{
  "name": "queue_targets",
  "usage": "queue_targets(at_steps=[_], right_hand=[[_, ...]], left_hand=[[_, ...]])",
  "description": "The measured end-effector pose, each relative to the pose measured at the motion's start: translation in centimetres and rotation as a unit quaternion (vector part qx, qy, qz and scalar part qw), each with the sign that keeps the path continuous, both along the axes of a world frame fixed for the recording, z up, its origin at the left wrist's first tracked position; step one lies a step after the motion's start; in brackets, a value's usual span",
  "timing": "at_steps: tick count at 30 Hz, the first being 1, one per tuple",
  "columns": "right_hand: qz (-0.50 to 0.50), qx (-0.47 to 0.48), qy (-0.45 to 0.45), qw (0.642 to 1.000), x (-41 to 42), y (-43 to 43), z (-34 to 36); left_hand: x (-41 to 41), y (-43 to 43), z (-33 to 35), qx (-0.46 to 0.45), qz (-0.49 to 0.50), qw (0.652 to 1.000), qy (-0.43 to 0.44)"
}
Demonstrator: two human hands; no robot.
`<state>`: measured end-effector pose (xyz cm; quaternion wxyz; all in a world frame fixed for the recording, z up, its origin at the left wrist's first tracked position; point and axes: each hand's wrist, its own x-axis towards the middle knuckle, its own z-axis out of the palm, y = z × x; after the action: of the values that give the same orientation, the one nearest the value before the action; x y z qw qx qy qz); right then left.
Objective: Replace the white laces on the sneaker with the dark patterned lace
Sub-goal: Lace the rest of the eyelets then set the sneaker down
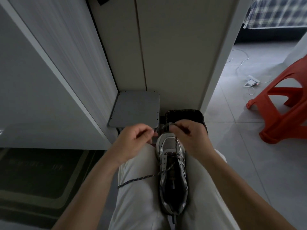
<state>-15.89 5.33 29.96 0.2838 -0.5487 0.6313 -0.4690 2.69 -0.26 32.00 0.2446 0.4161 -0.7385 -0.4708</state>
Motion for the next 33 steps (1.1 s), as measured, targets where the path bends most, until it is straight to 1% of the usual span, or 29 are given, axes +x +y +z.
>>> queue_targets(at_steps=[3,6,8,10,11,14,17,18,19,21,22,23,24,26,27,29,30,31,33], right_hand=[[-0.035,-0.013,-0.029,0.999,-0.9,-0.8,1.5],[-0.063,-0.007,-0.053,0.997,-0.9,-1.3,1.5],[-0.075,0.000,-0.072,0.995,-0.7,-1.6,1.4],[-0.088,-0.002,-0.091,0.992,-0.6,-1.9,1.3],[-0.096,-0.003,-0.100,0.990,-0.4,-2.1,1.3],[-0.114,-0.007,-0.122,0.986,-0.2,-2.6,1.3],[-0.100,-0.013,-0.125,0.987,0.0,-3.1,0.9],[-0.078,-0.008,-0.126,0.989,0.3,-3.2,0.7],[-0.037,0.006,-0.129,0.991,0.6,-3.3,0.3],[0.076,0.070,-0.106,0.989,1.2,-3.2,-0.4],[0.128,0.105,-0.073,0.983,1.5,-3.0,-0.8],[0.159,0.126,-0.042,0.978,1.6,-2.8,-1.2],[0.164,0.131,-0.021,0.977,1.6,-2.4,-1.5],[0.125,0.119,-0.007,0.985,1.4,-1.4,-2.0],[0.112,0.121,0.015,0.986,1.2,-0.8,-2.2],[0.128,0.145,0.101,0.976,0.8,0.4,-2.8],[0.142,0.158,0.129,0.969,0.8,0.8,-3.2],[0.149,0.165,0.138,0.965,0.7,1.2,-3.5],[0.148,0.169,0.123,0.967,0.7,1.5,-4.0]], left_hand=[[1.6,-0.8,-2.1,-0.007,0.033,0.997,-0.065],[2.6,-0.8,-4.5,0.033,0.048,0.994,-0.091],[3.2,-0.6,-5.6,0.046,0.046,0.988,-0.139],[3.8,-0.4,-6.4,0.039,0.035,0.980,-0.193],[4.0,-0.2,-6.7,0.045,0.036,0.978,-0.198],[4.3,0.1,-6.6,0.090,0.063,0.981,-0.160],[4.3,0.2,-6.2,0.144,0.057,0.972,-0.177],[4.1,0.4,-6.1,0.186,0.052,0.968,-0.157],[3.9,0.7,-5.9,0.246,0.051,0.962,-0.106],[3.1,1.5,-5.3,0.358,0.053,0.931,0.047],[2.6,1.9,-5.1,0.381,0.061,0.916,0.109],[2.1,2.2,-5.1,0.382,0.078,0.909,0.149],[1.6,2.4,-5.2,0.368,0.104,0.908,0.170],[0.8,2.6,-5.5,0.333,0.156,0.912,0.183],[0.7,2.6,-5.7,0.322,0.176,0.911,0.188],[0.6,2.4,-6.1,0.308,0.202,0.909,0.197],[0.6,2.4,-6.2,0.305,0.207,0.908,0.201],[0.5,2.4,-6.3,0.304,0.210,0.906,0.207],[0.4,2.3,-6.6,0.307,0.215,0.901,0.219]])
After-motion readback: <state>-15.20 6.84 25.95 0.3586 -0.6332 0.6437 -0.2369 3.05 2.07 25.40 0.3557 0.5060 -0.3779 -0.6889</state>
